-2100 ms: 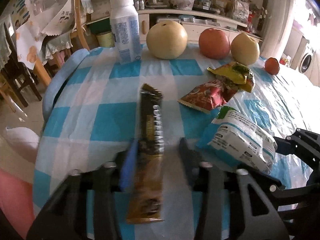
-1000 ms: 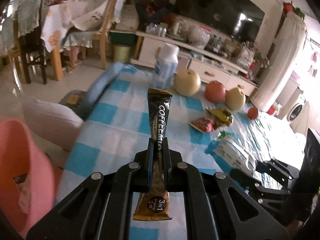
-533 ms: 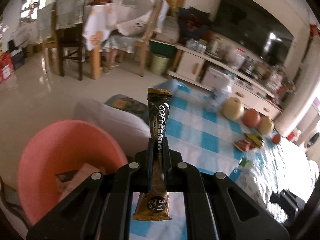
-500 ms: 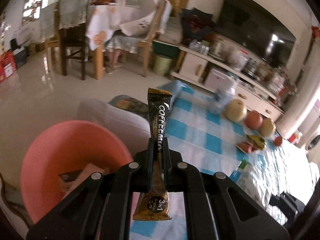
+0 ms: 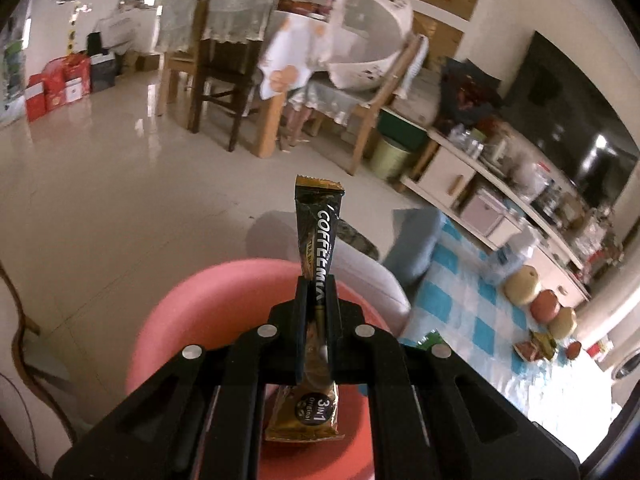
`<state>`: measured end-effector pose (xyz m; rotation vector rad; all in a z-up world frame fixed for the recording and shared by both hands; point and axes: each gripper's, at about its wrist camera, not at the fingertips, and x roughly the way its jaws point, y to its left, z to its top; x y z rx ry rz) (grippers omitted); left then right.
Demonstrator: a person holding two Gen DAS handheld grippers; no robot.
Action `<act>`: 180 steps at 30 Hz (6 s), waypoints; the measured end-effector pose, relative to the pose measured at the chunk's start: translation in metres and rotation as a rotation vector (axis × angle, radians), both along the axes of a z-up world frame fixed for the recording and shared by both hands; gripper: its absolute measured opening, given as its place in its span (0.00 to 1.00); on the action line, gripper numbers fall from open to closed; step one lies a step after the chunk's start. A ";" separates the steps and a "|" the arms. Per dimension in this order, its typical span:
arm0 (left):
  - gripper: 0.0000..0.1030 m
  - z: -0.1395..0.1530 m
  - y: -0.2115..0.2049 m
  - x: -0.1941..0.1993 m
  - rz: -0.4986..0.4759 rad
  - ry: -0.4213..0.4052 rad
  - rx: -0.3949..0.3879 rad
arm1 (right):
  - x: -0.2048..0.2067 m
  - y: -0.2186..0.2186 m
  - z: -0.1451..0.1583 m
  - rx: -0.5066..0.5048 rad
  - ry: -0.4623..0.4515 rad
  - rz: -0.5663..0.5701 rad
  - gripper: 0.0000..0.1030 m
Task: Collect trash
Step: 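Open the left tool over the bucket while the right tool releases the white-green packet, then move both empty tools back over the table toward the last two snack bags, then grasp the red snack bag with the left tool while the right tool grasps the yellow-green bag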
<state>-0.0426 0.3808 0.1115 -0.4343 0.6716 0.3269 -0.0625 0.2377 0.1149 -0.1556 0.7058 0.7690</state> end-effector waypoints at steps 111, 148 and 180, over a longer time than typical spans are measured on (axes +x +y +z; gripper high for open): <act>0.91 -0.036 -0.302 0.058 -0.590 0.071 0.692 | 0.022 -0.315 -0.033 0.015 0.027 -0.545 0.91; 0.91 -0.094 -0.366 0.095 -0.830 0.148 0.711 | 0.113 -0.392 -0.071 0.250 0.206 -0.682 0.91; 0.72 -0.105 -0.375 0.182 -0.817 0.149 0.252 | 0.207 -0.368 -0.086 0.221 0.243 -0.574 0.62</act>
